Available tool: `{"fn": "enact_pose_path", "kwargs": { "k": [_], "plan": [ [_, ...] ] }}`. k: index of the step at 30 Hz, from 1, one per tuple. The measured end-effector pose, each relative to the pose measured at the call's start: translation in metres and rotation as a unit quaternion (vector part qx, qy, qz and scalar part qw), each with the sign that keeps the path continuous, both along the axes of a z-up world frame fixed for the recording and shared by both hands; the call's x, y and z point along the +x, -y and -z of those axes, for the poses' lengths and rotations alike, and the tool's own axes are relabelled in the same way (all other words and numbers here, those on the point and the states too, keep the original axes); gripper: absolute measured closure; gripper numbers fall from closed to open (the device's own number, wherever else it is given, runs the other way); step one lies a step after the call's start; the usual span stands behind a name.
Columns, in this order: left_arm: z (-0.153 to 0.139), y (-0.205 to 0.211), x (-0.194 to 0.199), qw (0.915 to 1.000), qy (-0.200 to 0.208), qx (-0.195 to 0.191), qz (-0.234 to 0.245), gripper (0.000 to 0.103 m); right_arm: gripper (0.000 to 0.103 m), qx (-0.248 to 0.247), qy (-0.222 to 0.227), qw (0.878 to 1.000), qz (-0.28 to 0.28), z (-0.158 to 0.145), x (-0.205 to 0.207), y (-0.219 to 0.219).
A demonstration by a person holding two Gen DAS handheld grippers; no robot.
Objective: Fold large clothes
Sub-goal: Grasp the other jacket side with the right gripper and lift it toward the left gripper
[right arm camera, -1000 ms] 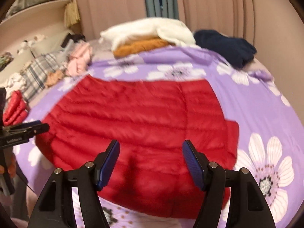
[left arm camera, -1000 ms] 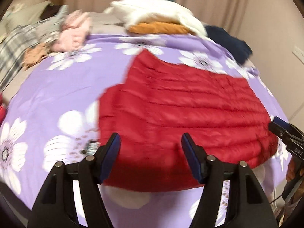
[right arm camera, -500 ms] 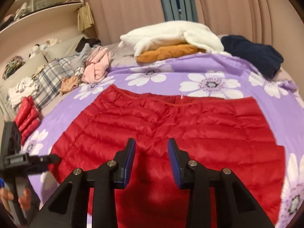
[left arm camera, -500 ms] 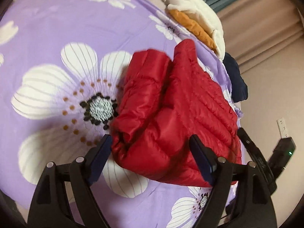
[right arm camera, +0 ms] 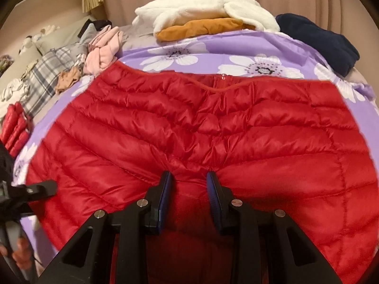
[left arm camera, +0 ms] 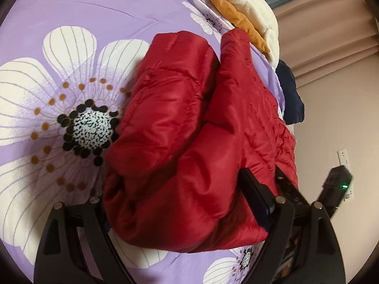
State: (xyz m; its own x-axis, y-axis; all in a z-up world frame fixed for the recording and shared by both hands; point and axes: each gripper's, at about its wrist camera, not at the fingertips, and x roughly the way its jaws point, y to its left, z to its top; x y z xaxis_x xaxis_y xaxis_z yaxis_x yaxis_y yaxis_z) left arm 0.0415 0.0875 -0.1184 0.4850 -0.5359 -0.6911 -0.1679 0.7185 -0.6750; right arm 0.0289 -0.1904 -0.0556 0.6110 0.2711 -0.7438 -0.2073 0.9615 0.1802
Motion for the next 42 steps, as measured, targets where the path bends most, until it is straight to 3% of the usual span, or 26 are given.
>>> {"fn": "enact_pose_path", "kwargs": {
  "k": [7,11,16,23,27,28,32,35,42],
  "plan": [
    [0.002,0.0,0.001,1.0,0.0,0.006,0.0,0.016,0.07,-0.026,0.048,0.998,-0.015,-0.027,-0.042,-0.001],
    [0.003,0.002,0.003,0.9999,0.002,0.013,0.0,0.016,0.07,-0.049,0.037,0.998,-0.024,-0.013,-0.055,-0.005],
    [0.002,0.004,0.004,0.9997,0.0,0.024,0.0,0.017,0.07,-0.061,0.012,0.998,-0.024,0.013,-0.04,-0.011],
    [-0.008,0.012,0.006,0.999,0.009,0.044,0.002,0.043,0.07,-0.031,0.0,0.999,-0.016,0.019,-0.036,-0.008],
    [-0.03,0.022,0.006,0.9966,0.04,0.072,0.008,0.064,0.07,-0.011,-0.004,1.0,-0.009,0.02,-0.037,-0.005],
    [-0.038,0.025,0.006,0.9952,0.053,0.081,0.011,0.065,0.07,-0.007,-0.004,1.0,-0.008,0.02,-0.037,-0.005],
    [-0.065,0.041,0.004,0.9886,0.097,0.111,0.03,0.068,0.07,0.021,-0.009,1.0,0.001,0.022,-0.037,0.001],
    [-0.09,0.061,0.0,0.9791,0.14,0.136,0.054,0.068,0.07,0.054,-0.016,0.998,0.01,0.024,-0.038,0.009],
    [-0.138,0.132,-0.009,0.9426,0.229,0.2,0.137,0.068,0.07,0.15,-0.04,0.988,0.024,0.032,-0.033,0.032]
  ]
}}
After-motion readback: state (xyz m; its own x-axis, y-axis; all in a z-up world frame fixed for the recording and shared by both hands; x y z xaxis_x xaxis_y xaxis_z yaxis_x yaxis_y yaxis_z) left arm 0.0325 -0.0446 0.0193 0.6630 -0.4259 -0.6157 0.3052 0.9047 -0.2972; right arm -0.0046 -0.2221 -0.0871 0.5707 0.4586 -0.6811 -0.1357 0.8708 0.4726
